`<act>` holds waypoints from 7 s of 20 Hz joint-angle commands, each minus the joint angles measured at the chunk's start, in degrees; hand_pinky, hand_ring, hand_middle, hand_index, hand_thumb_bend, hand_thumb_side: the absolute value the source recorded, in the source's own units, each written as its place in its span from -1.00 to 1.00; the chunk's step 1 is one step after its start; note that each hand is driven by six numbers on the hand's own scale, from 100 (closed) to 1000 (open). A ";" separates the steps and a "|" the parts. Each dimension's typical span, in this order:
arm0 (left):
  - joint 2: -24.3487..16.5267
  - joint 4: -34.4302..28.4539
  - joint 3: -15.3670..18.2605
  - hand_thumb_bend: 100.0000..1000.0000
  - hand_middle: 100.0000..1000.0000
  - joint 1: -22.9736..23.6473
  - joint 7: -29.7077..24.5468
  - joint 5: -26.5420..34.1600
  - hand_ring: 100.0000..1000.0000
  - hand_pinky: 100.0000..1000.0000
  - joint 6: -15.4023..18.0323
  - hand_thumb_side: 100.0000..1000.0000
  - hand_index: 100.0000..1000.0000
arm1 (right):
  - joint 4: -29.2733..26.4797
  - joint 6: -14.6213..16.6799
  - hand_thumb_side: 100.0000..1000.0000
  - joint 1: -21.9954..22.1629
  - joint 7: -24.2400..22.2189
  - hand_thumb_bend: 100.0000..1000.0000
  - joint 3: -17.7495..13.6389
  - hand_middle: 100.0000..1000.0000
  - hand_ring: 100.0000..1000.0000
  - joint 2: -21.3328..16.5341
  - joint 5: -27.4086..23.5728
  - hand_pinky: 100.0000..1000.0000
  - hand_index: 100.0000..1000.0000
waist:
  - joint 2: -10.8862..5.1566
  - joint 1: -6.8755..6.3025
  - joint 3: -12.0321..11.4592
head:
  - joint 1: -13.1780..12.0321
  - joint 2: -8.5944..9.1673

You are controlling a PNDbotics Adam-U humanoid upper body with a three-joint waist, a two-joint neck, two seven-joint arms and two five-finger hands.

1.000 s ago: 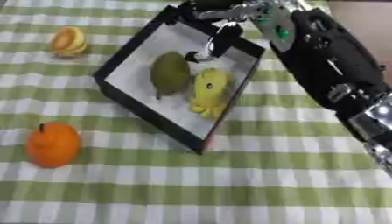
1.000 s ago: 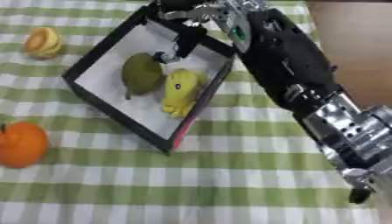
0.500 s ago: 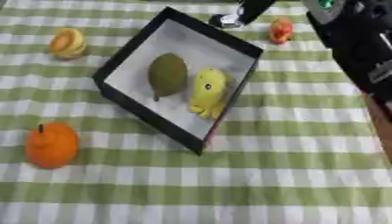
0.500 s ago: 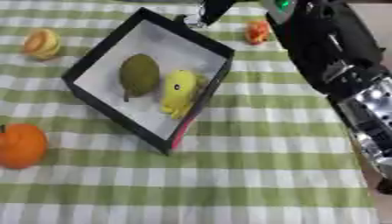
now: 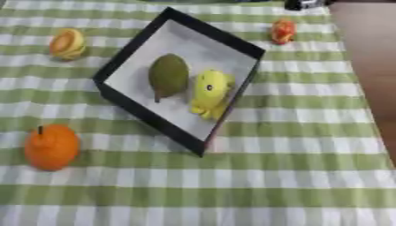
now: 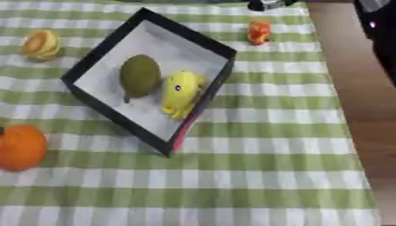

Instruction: Pick up objects on the table and place them in the box.

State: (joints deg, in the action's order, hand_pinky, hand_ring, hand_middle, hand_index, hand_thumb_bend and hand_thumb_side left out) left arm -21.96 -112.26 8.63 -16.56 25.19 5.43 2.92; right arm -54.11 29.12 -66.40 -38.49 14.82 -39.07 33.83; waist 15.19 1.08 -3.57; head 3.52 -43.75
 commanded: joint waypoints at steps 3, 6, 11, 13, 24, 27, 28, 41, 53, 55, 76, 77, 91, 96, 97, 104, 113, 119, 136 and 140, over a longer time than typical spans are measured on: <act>-1.95 -0.64 0.25 -1.00 0.58 -0.44 -0.32 -0.16 0.66 0.59 -0.02 0.27 0.59 | 2.10 4.54 0.26 0.36 -0.67 -0.23 -1.81 0.70 0.88 -3.05 3.36 0.96 0.92 | -1.43 -0.44 -0.15 | -0.18 0.98; -2.01 -0.70 0.15 -1.00 0.58 -0.61 -0.46 -0.14 0.66 0.59 -0.03 0.27 0.59 | 3.22 5.49 0.29 0.90 0.27 -0.21 -2.14 0.70 0.88 -3.11 5.32 0.95 0.88 | -0.97 -0.34 -0.55 | 0.02 1.62; -2.09 -0.78 0.10 -1.00 0.58 -0.80 -0.53 -0.12 0.66 0.59 -0.10 0.27 0.59 | 4.64 6.21 0.28 1.75 1.31 -0.21 -2.65 0.69 0.88 -3.06 7.88 0.95 0.80 | -0.11 -0.09 -1.41 | 0.39 2.94; -2.09 -0.81 0.11 -1.00 0.58 -0.87 -0.54 -0.12 0.66 0.59 -0.12 0.27 0.59 | 5.22 6.18 0.26 1.91 1.80 -0.20 -2.99 0.69 0.87 -2.88 8.58 0.95 0.81 | 0.23 -0.05 -1.72 | 0.57 3.49; -2.01 -0.97 0.00 -1.00 0.58 -1.26 -0.66 0.00 0.66 0.59 -0.21 0.28 0.60 | 8.41 4.02 0.18 2.11 5.43 -0.26 -5.39 0.66 0.85 -1.57 11.65 0.96 0.80 | 2.08 0.42 -3.43 | 1.69 4.92; -1.98 -1.00 -0.03 -1.00 0.58 -1.32 -0.70 0.03 0.66 0.59 -0.23 0.28 0.60 | 9.09 3.70 0.16 2.13 6.25 -0.29 -5.70 0.64 0.84 -1.17 12.39 0.96 0.80 | 2.36 0.48 -3.58 | 1.86 4.90; -1.97 -1.00 -0.05 -1.00 0.58 -1.35 -0.71 0.05 0.66 0.59 -0.24 0.28 0.60 | 9.26 3.62 0.15 2.12 6.50 -0.30 -5.77 0.63 0.84 -1.03 12.55 0.95 0.79 | 2.47 0.50 -3.61 | 1.95 4.85; -2.17 -1.17 -0.44 -1.00 0.58 -2.00 -1.22 0.11 0.66 0.60 -0.35 0.29 0.60 | 11.40 -1.50 0.02 1.96 12.63 -0.61 -8.40 0.56 0.79 -0.67 14.81 0.92 0.80 | 4.34 1.66 -4.80 | 2.89 5.87; -2.32 -1.41 -0.49 -1.00 0.58 -2.45 -1.43 0.18 0.66 0.61 -0.33 0.29 0.60 | 12.69 -3.96 0.10 2.01 14.50 -0.55 -10.07 0.56 0.79 -0.90 16.97 0.91 0.81 | 5.72 2.48 -6.09 | 3.69 7.49; -2.34 -1.42 -0.48 -1.00 0.58 -2.41 -1.43 0.19 0.66 0.61 -0.33 0.29 0.60 | 13.12 -4.57 0.12 2.14 14.95 -0.54 -10.43 0.56 0.79 -0.99 17.90 0.91 0.81 | 5.90 2.55 -6.24 | 3.72 7.53; -2.36 -1.41 -0.70 -1.00 0.58 -2.33 -1.92 0.39 0.67 0.62 -0.30 0.29 0.60 | 14.29 -6.37 0.26 3.26 16.93 -0.62 -11.08 0.34 0.72 -1.55 23.52 0.80 0.68 | 6.37 2.61 -6.32 | 3.67 7.42; -2.36 -1.40 -0.69 -1.00 0.58 -2.30 -1.92 0.40 0.67 0.62 -0.30 0.29 0.60 | 14.25 -6.19 0.22 3.45 17.21 -0.67 -11.11 0.25 0.68 -1.69 23.23 0.79 0.61 | 6.38 2.60 -6.32 | 3.66 7.34; -2.63 -1.14 -0.65 -1.00 0.58 -1.38 -2.11 0.45 0.67 0.62 -0.29 0.29 0.60 | 8.23 -1.57 -0.21 2.91 17.51 -1.00 -8.60 0.01 0.46 -3.08 13.49 0.73 0.40 | 4.60 2.31 -4.75 | 3.00 5.72; -2.80 -1.02 -0.67 -1.00 0.58 -0.91 -2.22 0.45 0.67 0.62 -0.24 0.28 0.60 | 2.63 -1.67 -0.14 2.78 16.56 -0.85 -6.70 -0.03 0.40 -4.28 6.57 0.73 0.37 | 3.44 2.02 -3.90 | 2.71 5.18; -2.84 -0.99 -0.66 -1.00 0.58 -0.77 -2.22 0.45 0.67 0.62 -0.23 0.28 0.60 | 1.15 -1.50 -0.13 2.86 16.23 -0.84 -6.18 -0.04 0.39 -4.64 5.16 0.73 0.37 | 3.20 1.96 -3.73 | 2.67 5.07; -3.22 -0.91 -0.63 -1.00 0.58 -0.23 -2.26 0.45 0.70 0.62 -0.16 0.27 0.60 | -11.93 -1.70 -0.18 3.90 13.78 -0.90 -1.25 -0.05 0.35 -7.24 -5.03 0.71 0.35 | 1.93 1.51 -2.91 | 2.38 4.41; -4.86 -1.10 0.74 -1.00 0.59 1.58 -0.66 -0.21 0.70 0.62 0.10 0.25 0.61 | -35.10 -4.40 0.00 0.97 8.28 -0.72 7.71 -0.09 0.29 -2.98 -15.71 0.59 0.33 | -0.57 0.72 -1.31 | 1.98 2.07; -5.82 -1.29 1.64 -1.00 0.59 3.09 0.72 -0.49 0.70 0.62 0.11 0.25 0.61 | -35.58 -3.64 0.08 -1.75 3.31 -0.81 12.30 -0.07 0.29 6.71 -12.29 0.56 0.32 | -1.93 0.38 -0.55 | 2.21 -0.07; -6.95 -1.53 1.86 -1.00 0.59 4.34 0.86 -0.66 0.70 0.62 0.28 0.24 0.61 | -15.31 5.79 0.20 0.80 4.32 -0.78 15.82 -0.02 0.33 20.64 7.75 0.62 0.36 | -1.66 0.09 -1.57 | 2.31 -0.01; -6.93 -1.54 1.61 -1.00 0.59 4.13 0.55 -0.60 0.70 0.62 0.25 0.24 0.61 | -13.29 8.13 0.25 1.54 4.43 -0.70 16.05 0.13 0.44 21.34 11.55 0.64 0.48 | -1.61 0.10 -1.74 | 2.11 0.05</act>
State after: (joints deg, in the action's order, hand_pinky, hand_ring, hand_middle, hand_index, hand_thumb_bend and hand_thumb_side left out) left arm -26.80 -112.69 10.02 -11.93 25.96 4.93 3.14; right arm -67.57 34.91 -63.92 -32.66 31.44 -17.53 44.15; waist 15.29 2.26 -5.20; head 5.72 -43.79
